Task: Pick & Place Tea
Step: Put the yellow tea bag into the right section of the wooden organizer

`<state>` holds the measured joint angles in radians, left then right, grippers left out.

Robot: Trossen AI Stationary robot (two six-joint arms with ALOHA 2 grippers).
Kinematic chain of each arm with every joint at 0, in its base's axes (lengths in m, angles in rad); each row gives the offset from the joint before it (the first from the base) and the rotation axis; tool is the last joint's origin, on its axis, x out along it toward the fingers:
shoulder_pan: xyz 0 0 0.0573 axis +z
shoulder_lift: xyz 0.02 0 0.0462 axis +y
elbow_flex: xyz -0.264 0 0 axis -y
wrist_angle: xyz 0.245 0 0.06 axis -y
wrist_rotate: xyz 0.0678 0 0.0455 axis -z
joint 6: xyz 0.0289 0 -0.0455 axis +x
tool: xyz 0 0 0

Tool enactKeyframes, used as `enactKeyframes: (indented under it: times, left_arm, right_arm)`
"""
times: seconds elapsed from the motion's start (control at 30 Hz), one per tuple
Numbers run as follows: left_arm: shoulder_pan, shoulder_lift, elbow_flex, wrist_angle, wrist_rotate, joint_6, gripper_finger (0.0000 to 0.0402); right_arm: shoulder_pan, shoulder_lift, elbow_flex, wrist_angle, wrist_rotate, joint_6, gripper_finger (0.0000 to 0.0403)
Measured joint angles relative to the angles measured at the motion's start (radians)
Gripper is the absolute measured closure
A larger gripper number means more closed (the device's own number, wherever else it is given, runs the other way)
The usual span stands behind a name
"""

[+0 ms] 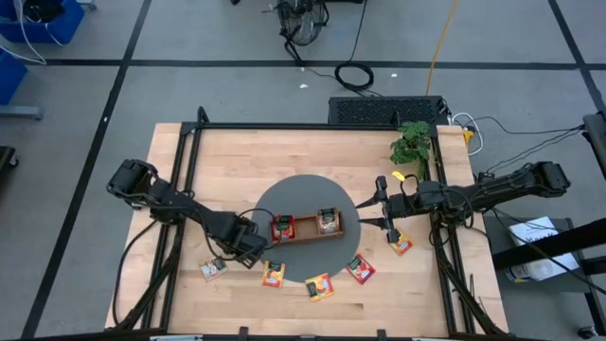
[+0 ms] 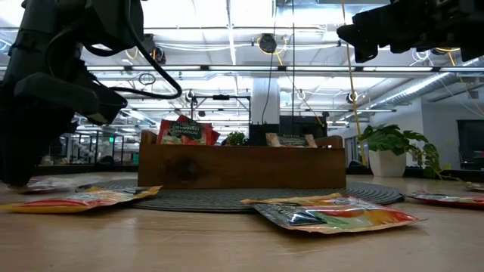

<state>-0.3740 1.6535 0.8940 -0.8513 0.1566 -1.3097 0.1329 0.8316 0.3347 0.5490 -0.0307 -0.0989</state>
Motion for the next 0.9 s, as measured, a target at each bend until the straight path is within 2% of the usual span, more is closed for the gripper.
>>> enactKeyframes:
  times: [0.2, 0.33, 0.53, 0.63, 0.9]
  left_arm:
    - [-0.008, -0.001, 0.0, -0.008, 0.041, 0.045, 0.0149]
    - [-0.027, -0.047, 0.0, -0.018, -0.018, 0.047, 0.0114]
    - [-0.056, -0.157, 0.0, 0.011, -0.189, 0.006, 0.0095]
    - [-0.065, -0.17, 0.0, 0.07, -0.248, -0.001, 0.0095]
    - [-0.074, -0.071, -0.015, 0.203, -0.262, -0.012, 0.0095]
  right_arm:
    - [0.0, 0.0, 0.0, 0.0, 0.0, 0.0, 0.0245]
    - [0.0, 0.0, 0.0, -0.002, 0.0, 0.001, 0.0245]
    - [0.0, 0.0, 0.0, -0.005, 0.0, 0.001, 0.0245]
    - [0.0, 0.0, 0.0, -0.004, 0.0, 0.001, 0.0245]
    - [0.0, 0.0, 0.0, -0.002, 0.002, 0.001, 0.0245]
